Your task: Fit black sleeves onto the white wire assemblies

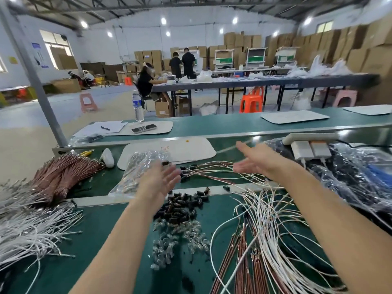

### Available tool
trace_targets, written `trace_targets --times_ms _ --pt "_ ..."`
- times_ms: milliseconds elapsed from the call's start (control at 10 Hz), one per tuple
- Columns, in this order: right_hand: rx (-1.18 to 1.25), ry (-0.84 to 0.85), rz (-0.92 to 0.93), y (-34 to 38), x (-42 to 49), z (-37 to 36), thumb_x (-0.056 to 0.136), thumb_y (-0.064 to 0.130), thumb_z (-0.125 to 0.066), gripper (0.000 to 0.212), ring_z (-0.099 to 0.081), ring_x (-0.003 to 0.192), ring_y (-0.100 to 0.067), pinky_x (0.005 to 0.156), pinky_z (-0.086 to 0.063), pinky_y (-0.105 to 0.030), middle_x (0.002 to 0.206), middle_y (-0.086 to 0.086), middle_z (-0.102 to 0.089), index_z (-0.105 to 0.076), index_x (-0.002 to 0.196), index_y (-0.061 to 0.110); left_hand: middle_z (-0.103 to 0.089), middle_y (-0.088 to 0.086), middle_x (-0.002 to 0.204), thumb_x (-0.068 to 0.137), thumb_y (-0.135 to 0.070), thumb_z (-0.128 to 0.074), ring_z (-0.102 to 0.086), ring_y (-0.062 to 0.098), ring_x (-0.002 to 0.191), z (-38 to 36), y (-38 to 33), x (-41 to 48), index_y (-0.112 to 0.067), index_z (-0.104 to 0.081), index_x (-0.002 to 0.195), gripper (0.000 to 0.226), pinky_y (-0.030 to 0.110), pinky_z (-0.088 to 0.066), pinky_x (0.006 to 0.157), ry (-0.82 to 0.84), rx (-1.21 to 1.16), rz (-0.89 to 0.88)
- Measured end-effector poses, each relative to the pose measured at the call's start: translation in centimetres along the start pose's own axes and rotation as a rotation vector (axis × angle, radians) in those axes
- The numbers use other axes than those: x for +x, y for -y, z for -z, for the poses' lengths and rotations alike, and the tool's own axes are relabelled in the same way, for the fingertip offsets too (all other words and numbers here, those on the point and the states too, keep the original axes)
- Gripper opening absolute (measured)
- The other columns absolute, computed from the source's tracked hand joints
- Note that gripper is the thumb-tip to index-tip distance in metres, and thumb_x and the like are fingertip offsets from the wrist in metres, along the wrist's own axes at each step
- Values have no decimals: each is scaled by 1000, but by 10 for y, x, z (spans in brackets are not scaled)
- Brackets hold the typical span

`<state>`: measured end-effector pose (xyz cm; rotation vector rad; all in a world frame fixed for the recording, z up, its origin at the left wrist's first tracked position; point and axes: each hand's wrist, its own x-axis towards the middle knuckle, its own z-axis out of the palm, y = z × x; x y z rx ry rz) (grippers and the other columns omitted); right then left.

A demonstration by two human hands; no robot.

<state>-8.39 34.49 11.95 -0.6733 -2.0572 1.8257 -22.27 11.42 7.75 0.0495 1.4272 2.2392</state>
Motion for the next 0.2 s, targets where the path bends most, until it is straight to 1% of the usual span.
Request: trace_targets --times_ms 100,200 --pt "-104 -51 -63 -34 -9 -2 104 36 -52 53 -77 80 -25 69 -61 -27 94 -16 -77 -51 135 -7 -62 24 120 105 -33 -47 -67 32 101 1 12 9 -4 -48 137 43 36 -61 76 15 183 34" --pt "-12 -121 144 -51 -49 -4 100 42 -56 42 -76 84 -20 65 -59 -22 95 0 -79 -65 127 13 -71 13 105 103 -34 -51 -72 21 82 26 -2 -15 -8 -66 117 33 29 -60 62 32 217 -143"
